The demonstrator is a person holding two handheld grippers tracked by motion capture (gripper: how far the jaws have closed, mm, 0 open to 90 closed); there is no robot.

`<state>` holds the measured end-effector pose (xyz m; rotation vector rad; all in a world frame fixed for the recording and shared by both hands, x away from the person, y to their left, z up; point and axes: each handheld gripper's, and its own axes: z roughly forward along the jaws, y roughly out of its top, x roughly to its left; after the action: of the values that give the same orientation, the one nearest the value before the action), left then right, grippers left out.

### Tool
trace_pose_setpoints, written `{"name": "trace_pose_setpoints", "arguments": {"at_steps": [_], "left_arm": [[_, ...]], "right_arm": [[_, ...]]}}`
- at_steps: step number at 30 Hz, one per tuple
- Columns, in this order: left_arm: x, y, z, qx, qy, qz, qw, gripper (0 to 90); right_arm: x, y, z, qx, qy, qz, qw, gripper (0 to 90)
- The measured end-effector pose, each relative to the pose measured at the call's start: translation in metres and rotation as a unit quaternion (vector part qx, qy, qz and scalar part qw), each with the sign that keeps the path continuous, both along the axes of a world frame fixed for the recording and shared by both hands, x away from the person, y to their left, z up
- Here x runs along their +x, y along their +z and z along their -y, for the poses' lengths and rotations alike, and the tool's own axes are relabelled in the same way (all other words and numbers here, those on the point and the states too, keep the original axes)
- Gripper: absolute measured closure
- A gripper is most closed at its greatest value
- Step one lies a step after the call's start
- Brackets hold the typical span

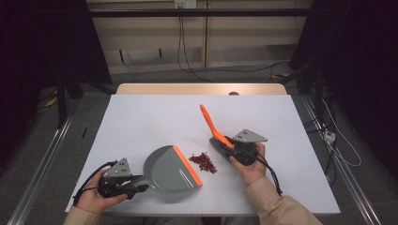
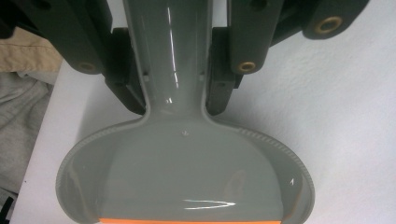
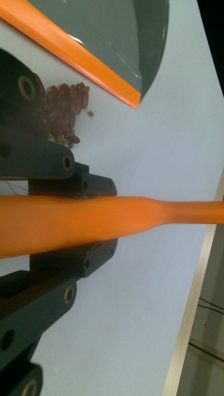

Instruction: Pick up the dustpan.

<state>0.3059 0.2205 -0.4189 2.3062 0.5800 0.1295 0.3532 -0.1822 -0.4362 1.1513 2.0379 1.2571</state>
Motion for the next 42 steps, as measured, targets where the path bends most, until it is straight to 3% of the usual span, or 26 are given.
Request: {"name": "trace_pose_setpoints", "arguments": {"at_steps": [1,6,14,17,21,24,31,32,33,36,38,42], "left_arm": [[0.0,0.001,0.001,0.009,-0.001,0.002,1.0,62.9],[0.0,-0.002,0.004,-0.001,-0.008,-0.003,1.0,62.9],[0.002,-0.003,0.01,0.013,-0.01,-0.004,0.9999,62.8],[0.004,-0.004,0.011,0.005,-0.015,-0.008,0.9998,62.7],[0.005,-0.006,0.011,0.002,-0.008,-0.01,0.9999,62.5],[0.005,-0.009,0.012,0.019,-0.007,-0.011,0.9997,62.3],[0.006,-0.007,0.014,0.012,-0.007,-0.023,0.9996,62.6],[0.006,-0.006,0.015,0.021,-0.004,-0.02,0.9996,62.6],[0.006,-0.005,0.016,0.012,-0.006,-0.026,0.9996,62.6],[0.007,-0.002,0.017,0.016,-0.005,-0.03,0.9994,62.7],[0.007,-0.001,0.018,0.007,-0.004,-0.034,0.9994,62.6],[0.006,0.0,0.019,0.015,-0.005,-0.033,0.9993,62.6]], "right_arm": [[0.0,0.0,-0.001,-0.003,0.0,0.001,1.0,71.2],[-0.003,-0.001,-0.008,-0.013,0.0,0.008,0.9999,71.2],[-0.01,-0.001,-0.022,-0.028,0.003,0.013,0.9995,71.2],[-0.012,-0.001,-0.025,-0.036,0.002,0.017,0.9992,71.2],[-0.012,-0.001,-0.024,-0.032,-0.001,0.016,0.9994,71.2],[-0.011,-0.001,-0.023,-0.03,0.0,0.015,0.9995,71.1],[-0.011,-0.001,-0.023,-0.026,-0.003,0.012,0.9996,71.1],[-0.012,-0.001,-0.024,-0.025,-0.003,0.01,0.9996,71.2],[-0.013,-0.001,-0.025,-0.029,-0.006,0.011,0.9995,71.1],[-0.014,-0.001,-0.027,-0.029,-0.007,0.008,0.9995,71.1],[-0.015,-0.001,-0.028,-0.027,-0.011,0.005,0.9996,71.1],[-0.016,-0.001,-0.031,-0.027,-0.011,0.003,0.9996,71.0]]}}
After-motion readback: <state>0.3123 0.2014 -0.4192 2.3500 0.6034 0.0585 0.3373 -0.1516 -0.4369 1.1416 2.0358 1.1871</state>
